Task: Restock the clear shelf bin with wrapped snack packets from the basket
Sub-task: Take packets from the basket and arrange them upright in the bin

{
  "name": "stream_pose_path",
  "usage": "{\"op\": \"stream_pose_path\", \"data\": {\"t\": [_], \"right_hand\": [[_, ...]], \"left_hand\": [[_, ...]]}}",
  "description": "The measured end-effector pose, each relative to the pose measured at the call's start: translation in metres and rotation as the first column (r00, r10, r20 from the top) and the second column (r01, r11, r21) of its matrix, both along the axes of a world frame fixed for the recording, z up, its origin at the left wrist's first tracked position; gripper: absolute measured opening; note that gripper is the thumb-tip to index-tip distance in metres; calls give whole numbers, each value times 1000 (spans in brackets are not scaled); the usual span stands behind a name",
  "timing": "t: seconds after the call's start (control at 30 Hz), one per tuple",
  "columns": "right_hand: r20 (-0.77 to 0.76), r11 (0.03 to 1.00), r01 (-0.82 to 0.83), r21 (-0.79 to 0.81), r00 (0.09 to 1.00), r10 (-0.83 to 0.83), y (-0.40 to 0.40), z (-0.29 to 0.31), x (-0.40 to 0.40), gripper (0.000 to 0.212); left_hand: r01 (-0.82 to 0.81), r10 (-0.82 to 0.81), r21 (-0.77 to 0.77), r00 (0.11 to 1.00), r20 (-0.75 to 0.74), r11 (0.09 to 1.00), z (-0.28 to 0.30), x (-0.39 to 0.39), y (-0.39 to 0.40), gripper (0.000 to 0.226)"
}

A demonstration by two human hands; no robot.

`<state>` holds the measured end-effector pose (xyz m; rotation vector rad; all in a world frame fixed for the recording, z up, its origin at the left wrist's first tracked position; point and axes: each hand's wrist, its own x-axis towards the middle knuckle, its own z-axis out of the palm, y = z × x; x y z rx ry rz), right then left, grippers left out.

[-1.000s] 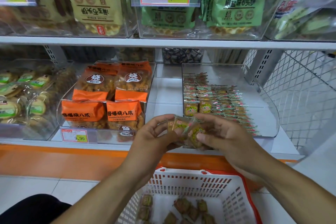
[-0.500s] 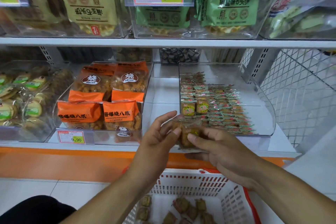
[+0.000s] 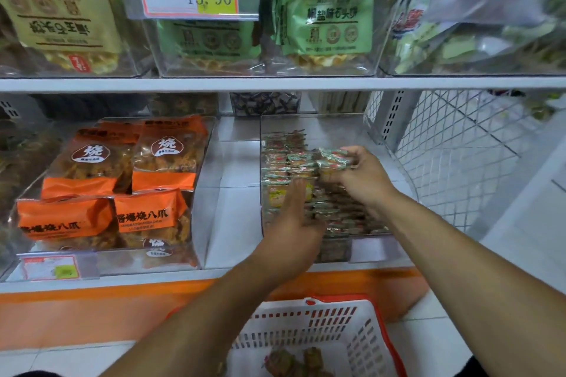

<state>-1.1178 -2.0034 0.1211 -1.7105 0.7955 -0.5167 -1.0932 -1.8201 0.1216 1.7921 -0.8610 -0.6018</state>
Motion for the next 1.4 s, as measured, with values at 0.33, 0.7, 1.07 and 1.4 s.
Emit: {"op": "stream_pose_path", "data": {"t": [0.33,0.7,1.07,1.4], "right_hand": [[-281,965,-132,-228,958,64,-66,2,76,47],[-367,900,-224,-373,927,78,-69,-4,93,71],[-464,827,-305,-472,884,62,-60,-10,106,57],[-425,871,-214,-443,905,6,-57,-9,90,78]], "left_hand": [[-130,165,146,950,-265,981,0,19,-24,44],[-170,135,-1,784,-606,985,-10,31,-26,45],[-186,138,-4,743,-655,983,-12,30,-24,50],[-208,161,1,753,-638,978,-6,24,-15,38]]}}
